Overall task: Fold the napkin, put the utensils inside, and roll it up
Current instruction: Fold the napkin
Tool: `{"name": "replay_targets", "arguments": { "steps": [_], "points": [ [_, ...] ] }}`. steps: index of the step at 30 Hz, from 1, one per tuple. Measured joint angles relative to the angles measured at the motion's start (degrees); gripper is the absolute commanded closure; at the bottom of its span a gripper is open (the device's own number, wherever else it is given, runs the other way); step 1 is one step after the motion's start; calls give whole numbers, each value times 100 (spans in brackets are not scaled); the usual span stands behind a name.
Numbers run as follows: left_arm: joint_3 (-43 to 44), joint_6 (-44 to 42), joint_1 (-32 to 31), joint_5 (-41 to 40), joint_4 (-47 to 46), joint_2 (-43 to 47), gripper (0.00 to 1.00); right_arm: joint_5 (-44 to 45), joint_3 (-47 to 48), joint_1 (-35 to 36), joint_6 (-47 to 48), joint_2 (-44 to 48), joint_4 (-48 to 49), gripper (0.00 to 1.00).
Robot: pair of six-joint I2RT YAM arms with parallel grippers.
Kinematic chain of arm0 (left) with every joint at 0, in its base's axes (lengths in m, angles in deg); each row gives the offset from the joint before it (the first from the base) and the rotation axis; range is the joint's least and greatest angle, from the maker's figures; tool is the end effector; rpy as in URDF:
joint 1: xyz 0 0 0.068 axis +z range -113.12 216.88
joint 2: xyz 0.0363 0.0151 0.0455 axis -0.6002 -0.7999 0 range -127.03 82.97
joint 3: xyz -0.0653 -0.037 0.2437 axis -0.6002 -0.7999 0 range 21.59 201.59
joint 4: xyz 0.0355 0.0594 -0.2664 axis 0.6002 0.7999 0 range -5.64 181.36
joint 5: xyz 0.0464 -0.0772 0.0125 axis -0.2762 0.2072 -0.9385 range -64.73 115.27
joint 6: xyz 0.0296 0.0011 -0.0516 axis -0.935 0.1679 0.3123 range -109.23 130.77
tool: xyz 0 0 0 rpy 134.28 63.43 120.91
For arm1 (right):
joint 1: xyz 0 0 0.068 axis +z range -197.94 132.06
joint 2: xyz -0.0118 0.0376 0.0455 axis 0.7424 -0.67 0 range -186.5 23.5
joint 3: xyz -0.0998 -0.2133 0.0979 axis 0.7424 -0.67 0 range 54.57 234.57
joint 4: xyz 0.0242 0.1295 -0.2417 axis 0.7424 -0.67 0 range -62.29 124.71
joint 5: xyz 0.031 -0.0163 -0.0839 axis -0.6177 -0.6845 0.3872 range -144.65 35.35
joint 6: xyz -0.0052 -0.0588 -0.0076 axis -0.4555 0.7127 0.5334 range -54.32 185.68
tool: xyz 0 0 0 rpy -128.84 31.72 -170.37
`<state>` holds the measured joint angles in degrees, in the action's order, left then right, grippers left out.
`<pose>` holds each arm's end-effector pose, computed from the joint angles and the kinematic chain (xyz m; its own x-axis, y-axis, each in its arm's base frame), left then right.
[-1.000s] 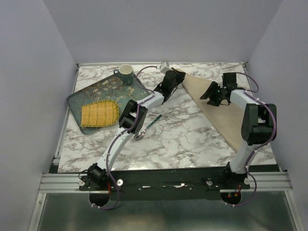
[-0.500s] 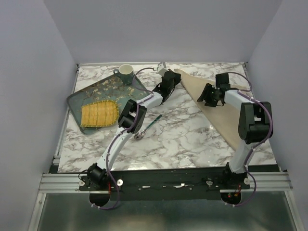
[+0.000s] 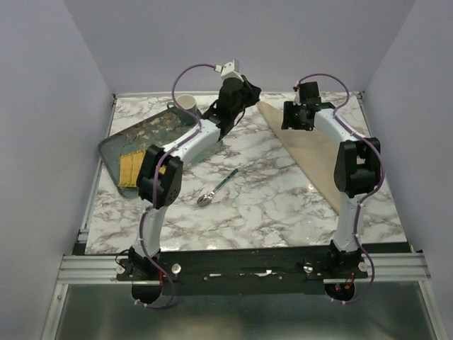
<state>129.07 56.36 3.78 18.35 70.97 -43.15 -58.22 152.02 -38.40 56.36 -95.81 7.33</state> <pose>0.4609 -0.2942 0.2750 -0.3691 -0.6058 -0.7048 0.2544 0.6635 -0.7036 0.4732 0.0823 0.1976 -0.7704 0.0344 -0.6366 -0.0817 0.9850 0.1522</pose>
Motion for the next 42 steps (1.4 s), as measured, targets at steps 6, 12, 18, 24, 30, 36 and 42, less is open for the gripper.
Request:
{"name": "replay_targets", "arguments": {
  "steps": [6, 12, 18, 24, 30, 36, 42],
  "points": [
    [-1300, -68, 57, -136, 973, 1893, 100, 505, 496, 415, 780, -549, -479, 51],
    [-2208, -96, 205, -164, 1744, 2861, 100, 804, 623, 680, 1241, -857, -675, 51],
    [-2599, -168, 269, -87, 2142, 3204, 100, 1029, 925, 691, 1506, -970, -796, 52],
    [-2677, -162, 358, 74, 2288, 3351, 100, 1126, 1080, 713, 1690, -1137, -911, 54],
    [-2677, -131, 455, 188, 2295, 3373, 100, 1152, 1080, 774, 1740, -1241, -1003, 58],
    [-2677, -57, 466, 306, 2293, 3377, 100, 1193, 1139, 778, 1755, -1259, -1141, 71],
    [-2677, 9, 505, 413, 2295, 3423, 100, 1287, 1497, 800, 1735, -1405, -1432, 78]
  ]
}}
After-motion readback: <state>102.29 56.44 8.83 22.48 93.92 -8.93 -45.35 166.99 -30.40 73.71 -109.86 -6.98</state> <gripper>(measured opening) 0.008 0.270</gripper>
